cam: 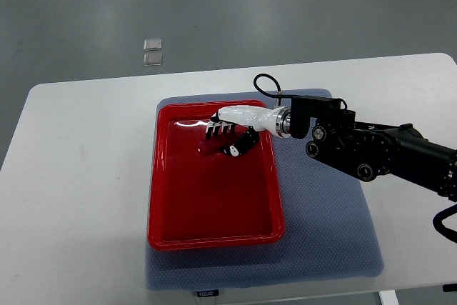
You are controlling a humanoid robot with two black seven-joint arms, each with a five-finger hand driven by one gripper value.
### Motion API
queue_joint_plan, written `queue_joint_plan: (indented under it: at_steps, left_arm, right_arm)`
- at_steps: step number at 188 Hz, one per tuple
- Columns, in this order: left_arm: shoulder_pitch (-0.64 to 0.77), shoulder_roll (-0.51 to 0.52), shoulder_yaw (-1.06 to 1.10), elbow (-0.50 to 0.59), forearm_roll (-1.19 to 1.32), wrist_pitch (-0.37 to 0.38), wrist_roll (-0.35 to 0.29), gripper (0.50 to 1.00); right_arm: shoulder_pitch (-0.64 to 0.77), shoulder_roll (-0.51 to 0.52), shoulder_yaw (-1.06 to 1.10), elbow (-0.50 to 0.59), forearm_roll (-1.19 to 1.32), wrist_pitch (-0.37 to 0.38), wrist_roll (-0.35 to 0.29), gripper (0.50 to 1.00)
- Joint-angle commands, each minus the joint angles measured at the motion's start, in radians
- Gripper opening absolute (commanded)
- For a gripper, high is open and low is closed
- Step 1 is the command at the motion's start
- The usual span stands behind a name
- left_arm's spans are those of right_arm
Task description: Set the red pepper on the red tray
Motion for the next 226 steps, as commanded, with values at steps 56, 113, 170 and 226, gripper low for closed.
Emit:
queue_joint_plan:
  at_steps: [56, 113, 170, 226]
  left_arm:
    - [0.0, 0.0, 0.0, 0.005, 0.0, 0.0, 0.0, 1.0]
    - [0.0, 0.0, 0.0, 0.005, 0.0, 0.0, 0.0, 1.0]
    - [0.0, 0.0, 0.001, 0.002, 0.0, 0.002, 0.0, 1.0]
    - [0.0, 0.0, 0.006, -0.002, 0.0, 0.0, 0.005, 1.0]
  right_arm:
    - [-0.035, 0.022, 0.003, -0.015, 0.0, -0.021, 0.008, 0.697]
    - [-0.034, 0.007, 0.02, -0.012, 0.015, -0.022, 0.01, 0.891]
    - [-0.049, -0.065, 0.379, -0.015, 0.216, -0.016, 0.01, 0.895]
    - [-0.29, -0.034, 0.804, -0.003, 1.138, -0.01, 0.025, 0.895]
